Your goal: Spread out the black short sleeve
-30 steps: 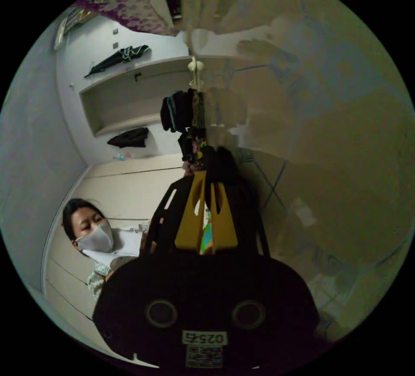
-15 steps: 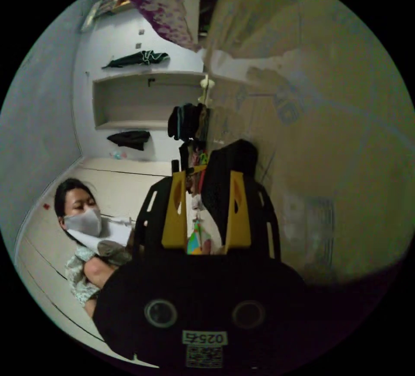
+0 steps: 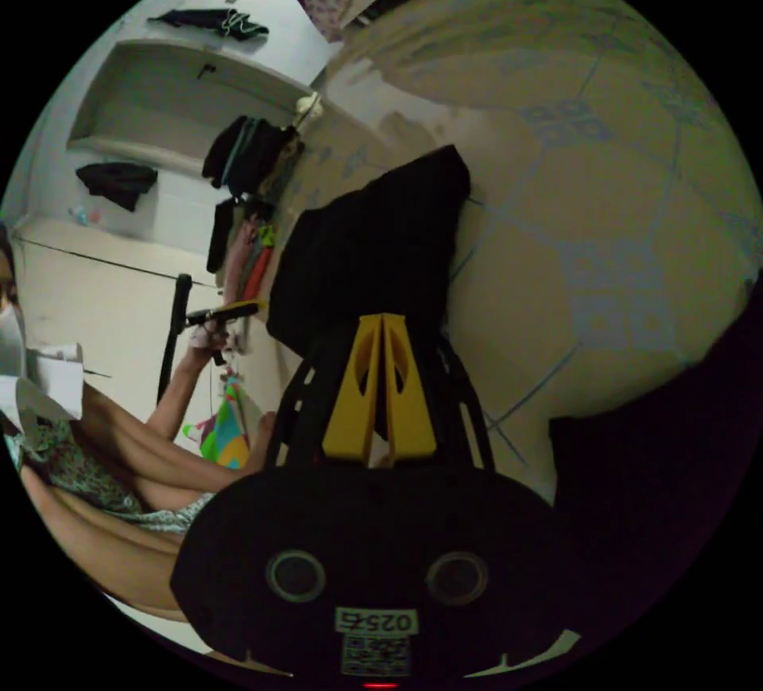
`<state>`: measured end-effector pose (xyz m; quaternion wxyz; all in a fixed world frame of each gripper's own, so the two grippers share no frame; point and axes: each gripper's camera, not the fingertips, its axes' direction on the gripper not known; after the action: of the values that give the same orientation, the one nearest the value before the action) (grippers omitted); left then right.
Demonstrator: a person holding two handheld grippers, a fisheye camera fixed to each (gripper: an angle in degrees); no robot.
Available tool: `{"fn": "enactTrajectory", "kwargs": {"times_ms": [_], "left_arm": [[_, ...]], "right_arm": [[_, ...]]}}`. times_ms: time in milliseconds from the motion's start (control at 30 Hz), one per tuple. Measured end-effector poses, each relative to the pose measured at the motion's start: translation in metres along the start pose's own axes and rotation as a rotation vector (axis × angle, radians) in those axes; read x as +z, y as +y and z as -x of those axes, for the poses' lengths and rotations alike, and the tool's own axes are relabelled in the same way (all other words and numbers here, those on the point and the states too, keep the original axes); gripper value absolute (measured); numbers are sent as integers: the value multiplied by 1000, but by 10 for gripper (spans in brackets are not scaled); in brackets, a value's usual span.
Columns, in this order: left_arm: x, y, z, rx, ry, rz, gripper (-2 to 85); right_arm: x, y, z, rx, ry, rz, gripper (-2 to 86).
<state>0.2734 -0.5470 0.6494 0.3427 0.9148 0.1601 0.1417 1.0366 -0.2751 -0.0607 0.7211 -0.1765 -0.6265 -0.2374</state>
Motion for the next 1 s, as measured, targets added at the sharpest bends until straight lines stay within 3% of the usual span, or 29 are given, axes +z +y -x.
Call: {"fn": "enactTrajectory", "kwargs": {"times_ms": [100, 167, 233, 333, 567, 767, 833, 1000], "left_arm": [[-18, 11, 5, 55, 304, -156, 19], [-24, -3, -7, 120, 470, -256, 30], [-17, -15, -31, 212, 386, -218, 40], [7, -13, -61, 302, 323, -142, 53], [54, -9, -43, 218, 394, -85, 29], [81, -13, -29, 204, 467, -41, 0], [81, -10, -23, 184, 475, -57, -12], [65, 10, -8, 117, 439, -127, -16]], "right_arm": [[-19, 0, 54, -128, 15, -174, 0], [-10, -23, 114, -352, 33, -214, 35], [18, -58, 156, -499, -13, -104, 83], [91, -124, 219, -696, -35, 211, 117], [256, -208, 317, -1038, 146, 775, 98], [348, -212, 338, -1168, 227, 1058, 98], [365, -206, 335, -1218, 305, 1101, 66], [346, -211, 345, -1264, 236, 1072, -2]]}}
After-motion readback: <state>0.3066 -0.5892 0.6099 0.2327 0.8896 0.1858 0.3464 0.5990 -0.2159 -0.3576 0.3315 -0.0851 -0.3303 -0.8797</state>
